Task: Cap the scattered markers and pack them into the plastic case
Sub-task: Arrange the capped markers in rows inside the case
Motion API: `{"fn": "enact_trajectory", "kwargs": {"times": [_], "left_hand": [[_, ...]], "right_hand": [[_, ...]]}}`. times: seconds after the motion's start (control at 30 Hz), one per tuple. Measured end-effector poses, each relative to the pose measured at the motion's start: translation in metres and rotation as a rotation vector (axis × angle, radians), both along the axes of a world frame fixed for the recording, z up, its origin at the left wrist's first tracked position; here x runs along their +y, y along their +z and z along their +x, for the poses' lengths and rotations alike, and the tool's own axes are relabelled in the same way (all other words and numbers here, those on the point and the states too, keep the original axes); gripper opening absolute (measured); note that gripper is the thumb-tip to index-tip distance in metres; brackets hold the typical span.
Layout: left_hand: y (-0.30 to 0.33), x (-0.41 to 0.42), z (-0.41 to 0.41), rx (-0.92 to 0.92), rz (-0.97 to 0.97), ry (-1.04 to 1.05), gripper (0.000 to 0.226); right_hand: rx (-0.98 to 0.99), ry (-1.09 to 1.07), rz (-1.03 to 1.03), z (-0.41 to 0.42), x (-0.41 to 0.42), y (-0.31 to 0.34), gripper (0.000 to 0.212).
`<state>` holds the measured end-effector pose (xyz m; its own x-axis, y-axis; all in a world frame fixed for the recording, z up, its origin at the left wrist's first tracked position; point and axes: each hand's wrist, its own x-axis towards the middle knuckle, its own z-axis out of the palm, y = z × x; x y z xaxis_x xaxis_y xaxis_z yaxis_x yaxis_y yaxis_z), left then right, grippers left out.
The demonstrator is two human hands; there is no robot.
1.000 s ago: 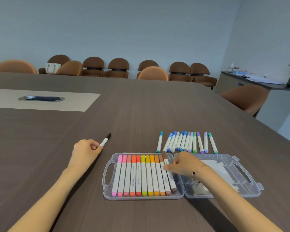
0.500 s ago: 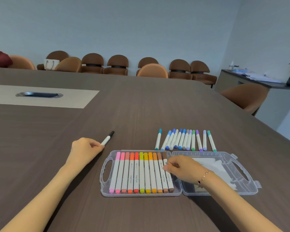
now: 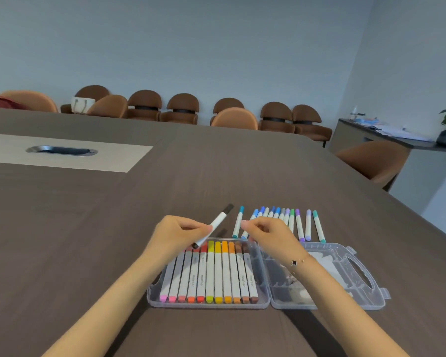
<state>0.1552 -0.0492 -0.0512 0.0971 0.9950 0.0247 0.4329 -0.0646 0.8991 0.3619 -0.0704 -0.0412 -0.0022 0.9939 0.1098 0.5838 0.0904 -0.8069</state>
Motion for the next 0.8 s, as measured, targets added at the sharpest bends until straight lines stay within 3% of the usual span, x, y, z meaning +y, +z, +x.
{"fn": "enact_trajectory", "kwargs": {"times": [0.1, 0.4, 0.47, 0.57, 0.67, 0.8], "left_hand": [[-0.006, -0.007, 0.018, 0.005, 0.027, -0.014, 0.011], [-0.014, -0.026, 0.038, -0.169, 0.062, -0.140, 0.010], [-0.015, -0.025, 0.037, -0.158, 0.124, -0.109, 0.020], [-0.016, -0.020, 0.023, -0.098, 0.247, 0.024, 0.028], [-0.018, -0.017, 0.006, -0.072, 0.312, 0.082, 0.024], [-0.020, -0.008, -0.012, 0.003, 0.326, 0.141, 0.026]], "right_hand": [[-0.004, 0.024, -0.088, -0.004, 0.002, 0.013, 0.047], [0.182, 0.048, -0.316, -0.002, -0.003, -0.001, 0.036], [0.090, -0.016, -0.247, 0.006, 0.002, -0.004, 0.035], [-0.201, 0.017, -0.216, 0.016, -0.001, -0.011, 0.037], [-0.283, 0.034, -0.275, 0.014, -0.009, -0.025, 0.041], [-0.411, -0.004, -0.170, 0.008, -0.015, -0.034, 0.046]]}}
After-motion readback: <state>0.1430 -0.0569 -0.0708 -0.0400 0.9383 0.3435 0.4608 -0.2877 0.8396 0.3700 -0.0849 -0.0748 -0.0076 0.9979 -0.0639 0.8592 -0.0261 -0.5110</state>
